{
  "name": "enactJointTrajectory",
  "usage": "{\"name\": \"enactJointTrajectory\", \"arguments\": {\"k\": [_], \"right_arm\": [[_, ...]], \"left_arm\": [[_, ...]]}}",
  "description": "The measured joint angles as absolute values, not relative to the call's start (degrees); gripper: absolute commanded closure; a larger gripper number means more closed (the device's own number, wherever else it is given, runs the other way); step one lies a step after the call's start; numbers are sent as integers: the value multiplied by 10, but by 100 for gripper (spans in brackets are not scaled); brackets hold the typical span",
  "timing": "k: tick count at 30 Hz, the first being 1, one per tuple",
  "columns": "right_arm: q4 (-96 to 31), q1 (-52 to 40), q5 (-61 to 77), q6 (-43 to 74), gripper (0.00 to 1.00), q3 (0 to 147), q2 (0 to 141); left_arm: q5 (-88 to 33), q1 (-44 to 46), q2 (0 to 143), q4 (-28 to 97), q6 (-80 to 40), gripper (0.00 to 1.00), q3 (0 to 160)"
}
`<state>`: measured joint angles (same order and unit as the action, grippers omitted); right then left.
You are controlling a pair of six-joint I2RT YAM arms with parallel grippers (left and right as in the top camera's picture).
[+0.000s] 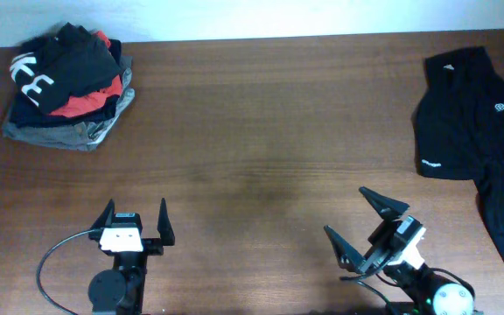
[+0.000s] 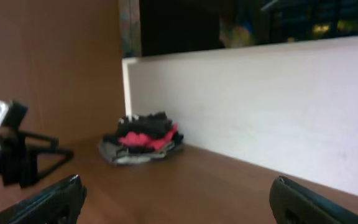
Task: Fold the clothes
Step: 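Reach the right gripper to the black polo shirt at the right edge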
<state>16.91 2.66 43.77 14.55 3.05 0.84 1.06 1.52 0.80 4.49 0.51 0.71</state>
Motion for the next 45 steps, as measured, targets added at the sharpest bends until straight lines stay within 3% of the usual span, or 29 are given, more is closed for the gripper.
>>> {"name": "enactJointTrajectory", "arguments": {"k": [8,17,25,41,45], "right_arm": [[-5,27,338,55,1,220,155],[-278,64,130,-40,1,568,579],[-503,162,69,-51,1,853,919],[-499,263,49,-52,1,894,1144],[-496,293,53,-54,7,894,1174]], "left_arm": [[9,15,8,45,7,1,7],[9,15,8,45,7,1,7],[9,15,8,45,7,1,7],[8,15,8,45,7,1,7],[8,15,8,45,7,1,7]]}}
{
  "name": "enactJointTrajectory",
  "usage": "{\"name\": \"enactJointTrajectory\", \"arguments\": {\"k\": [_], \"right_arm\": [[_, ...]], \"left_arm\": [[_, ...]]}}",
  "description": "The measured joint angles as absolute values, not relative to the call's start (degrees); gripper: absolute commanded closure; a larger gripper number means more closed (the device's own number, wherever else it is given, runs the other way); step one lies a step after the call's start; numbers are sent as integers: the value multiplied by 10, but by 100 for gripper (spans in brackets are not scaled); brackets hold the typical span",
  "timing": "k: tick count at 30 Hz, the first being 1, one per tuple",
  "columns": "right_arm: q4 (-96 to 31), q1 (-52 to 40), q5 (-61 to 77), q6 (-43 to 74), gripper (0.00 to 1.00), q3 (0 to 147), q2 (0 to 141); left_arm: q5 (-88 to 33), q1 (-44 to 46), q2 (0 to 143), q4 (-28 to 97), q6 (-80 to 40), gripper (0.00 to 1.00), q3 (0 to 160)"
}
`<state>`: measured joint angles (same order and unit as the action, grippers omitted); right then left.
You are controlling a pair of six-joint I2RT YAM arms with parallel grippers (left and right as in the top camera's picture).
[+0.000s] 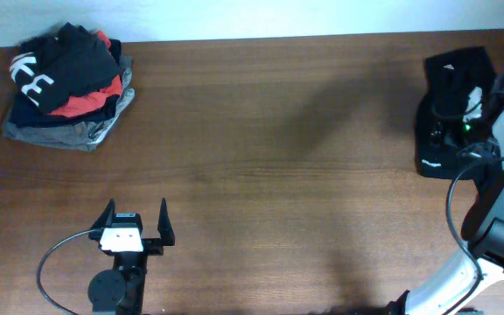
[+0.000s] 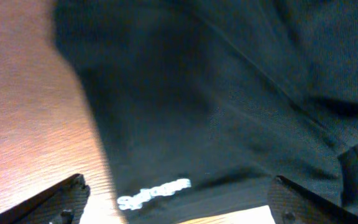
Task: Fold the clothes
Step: 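Reach the right gripper to the black polo shirt at the right edge, then grasp the shirt with the right gripper and drag it toward table center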
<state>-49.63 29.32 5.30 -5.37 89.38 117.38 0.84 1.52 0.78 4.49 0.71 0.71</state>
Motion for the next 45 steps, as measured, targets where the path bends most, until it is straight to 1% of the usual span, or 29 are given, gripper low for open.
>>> {"name": "enactJointTrajectory", "arguments": {"k": [4,10,22,28,32,36,40,41,45], "right_arm": [[-497,301,72,-55,10,894,1191],[-497,285,87,-56,16,894,1202],[-488,235,57,-58,17,890,1202],[-488,230,34,-58,18,890,1205],[-489,230,26,-58,20,890,1221],[-489,230,19,-60,30,890,1234],[-492,230,8,-61,43,890,1235],[-493,230,4,-63,47,890,1235],[-498,230,-2,-63,70,890,1235]], "left_arm": [[8,15,8,45,7,1,7],[8,15,8,45,7,1,7],[8,15,8,45,7,1,7],[8,15,8,45,7,1,7],[8,15,8,45,7,1,7],[8,15,8,45,7,1,7],[8,15,8,45,7,1,7],[8,15,8,45,7,1,7],[8,15,8,45,7,1,7]]}}
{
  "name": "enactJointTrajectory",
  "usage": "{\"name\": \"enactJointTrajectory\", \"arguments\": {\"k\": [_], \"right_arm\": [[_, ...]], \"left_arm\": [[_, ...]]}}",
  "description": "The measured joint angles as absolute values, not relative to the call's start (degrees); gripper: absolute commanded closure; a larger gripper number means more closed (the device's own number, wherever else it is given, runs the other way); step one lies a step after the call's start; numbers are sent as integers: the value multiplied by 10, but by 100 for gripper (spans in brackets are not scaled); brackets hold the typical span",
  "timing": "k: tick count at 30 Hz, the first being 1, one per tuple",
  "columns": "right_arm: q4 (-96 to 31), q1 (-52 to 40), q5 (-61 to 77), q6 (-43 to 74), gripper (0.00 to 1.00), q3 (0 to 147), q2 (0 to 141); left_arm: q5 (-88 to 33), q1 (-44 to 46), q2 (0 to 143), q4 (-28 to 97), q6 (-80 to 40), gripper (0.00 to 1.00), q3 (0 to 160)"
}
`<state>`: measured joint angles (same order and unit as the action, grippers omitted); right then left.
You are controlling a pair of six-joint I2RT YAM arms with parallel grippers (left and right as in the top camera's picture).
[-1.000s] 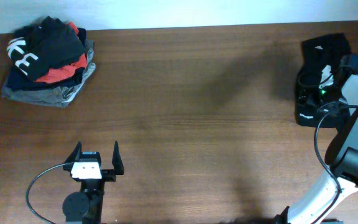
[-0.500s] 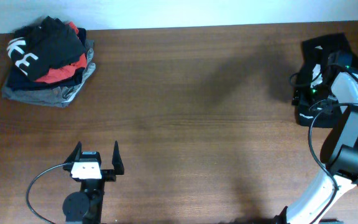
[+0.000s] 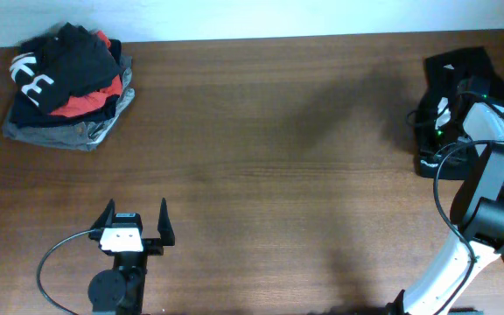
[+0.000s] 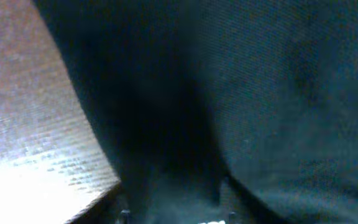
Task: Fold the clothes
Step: 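Grasp the shirt with the right gripper and drag it toward table center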
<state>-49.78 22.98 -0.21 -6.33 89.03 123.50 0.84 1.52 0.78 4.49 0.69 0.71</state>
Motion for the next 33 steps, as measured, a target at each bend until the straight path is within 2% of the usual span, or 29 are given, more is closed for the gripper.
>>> {"name": "enactJointTrajectory", "arguments": {"k": [3,5,13,18,27,33], "right_arm": [[-500,230,-6,-63,89,890,1235],[-502,230,-7,-58,96,890,1235],[-503,229,26,-44,96,891,1235],[-508,194,50,-43,96,892,1235],[-504,23,64,-42,96,895,1237],[-457,-114,92,-6,96,896,1240]], "left_arm": [[8,15,8,45,7,1,7],[8,15,8,45,7,1,7],[8,15,8,45,7,1,7],[9,15,8,45,7,1,7],[8,15,8,45,7,1,7],[8,15,8,45,7,1,7]]}}
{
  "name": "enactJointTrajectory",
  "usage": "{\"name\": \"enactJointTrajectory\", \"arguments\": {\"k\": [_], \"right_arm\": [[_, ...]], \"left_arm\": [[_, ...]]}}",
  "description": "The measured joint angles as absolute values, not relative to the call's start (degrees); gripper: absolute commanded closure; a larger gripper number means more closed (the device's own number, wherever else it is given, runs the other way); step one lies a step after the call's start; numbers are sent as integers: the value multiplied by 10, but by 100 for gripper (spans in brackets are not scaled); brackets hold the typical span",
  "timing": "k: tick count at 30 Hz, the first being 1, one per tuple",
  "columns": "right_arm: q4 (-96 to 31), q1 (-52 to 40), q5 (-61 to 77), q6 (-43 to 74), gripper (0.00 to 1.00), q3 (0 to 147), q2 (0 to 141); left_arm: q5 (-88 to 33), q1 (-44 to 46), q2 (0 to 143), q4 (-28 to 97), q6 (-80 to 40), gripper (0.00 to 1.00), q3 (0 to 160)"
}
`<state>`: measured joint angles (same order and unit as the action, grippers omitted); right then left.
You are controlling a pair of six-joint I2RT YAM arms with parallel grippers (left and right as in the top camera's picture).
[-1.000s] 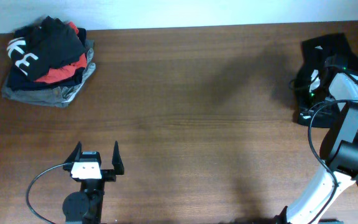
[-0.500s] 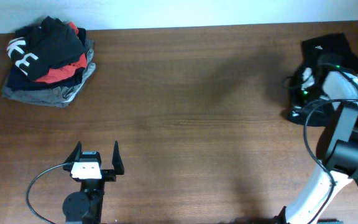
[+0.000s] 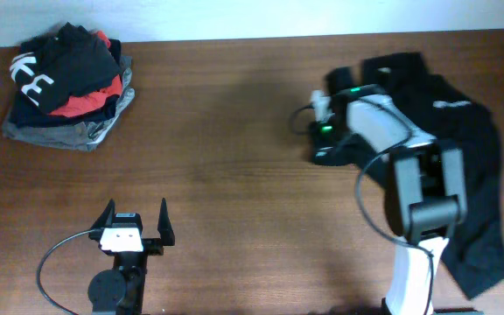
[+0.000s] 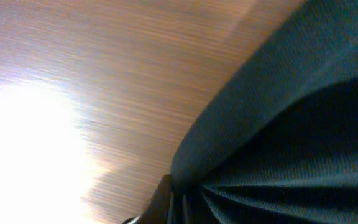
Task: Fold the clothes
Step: 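Grasp the shirt with the right gripper and drag it toward table center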
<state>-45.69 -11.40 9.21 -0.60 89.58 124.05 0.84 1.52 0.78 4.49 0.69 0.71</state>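
Note:
A black long-sleeved garment (image 3: 462,149) lies stretched across the right part of the table, from the far edge down to the front right. My right gripper (image 3: 320,147) is at the garment's left end, shut on a bunched edge of the cloth. In the right wrist view the black fabric (image 4: 291,124) gathers into pleats at the dark fingertip (image 4: 164,198), with bare wood to the left. At the front left my left gripper (image 3: 136,220) sits open and empty on the table.
A pile of black, red and grey clothes (image 3: 66,83) sits at the far left corner. The brown table (image 3: 234,175) has a white wall along its far edge. A cable loops beside the left arm's base (image 3: 55,262).
My right gripper was at the far right edge, down on the black garment. Now it is near the table's middle, and the garment has come leftward with it, stretched out. The left arm is unchanged.
First my right gripper stood open at the front right, away from the garment lying at the right edge. Then it was open over the garment, then pressed down into the cloth. Now it holds the cloth farther left, with the garment pulled onto the table.

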Motion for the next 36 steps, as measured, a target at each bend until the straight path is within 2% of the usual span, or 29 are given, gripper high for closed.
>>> {"name": "enactJointTrajectory", "arguments": {"k": [11,26,28,30,36], "right_arm": [[-377,-308,139,63,96,896,1248],[-374,-406,229,101,96,896,1248],[-375,-418,249,104,90,896,1248],[-378,-428,263,110,75,896,1248],[-394,-447,277,123,69,898,1248]], "left_arm": [[8,15,8,45,7,1,7],[8,15,8,45,7,1,7],[8,15,8,45,7,1,7],[8,15,8,45,7,1,7],[8,15,8,45,7,1,7]]}}
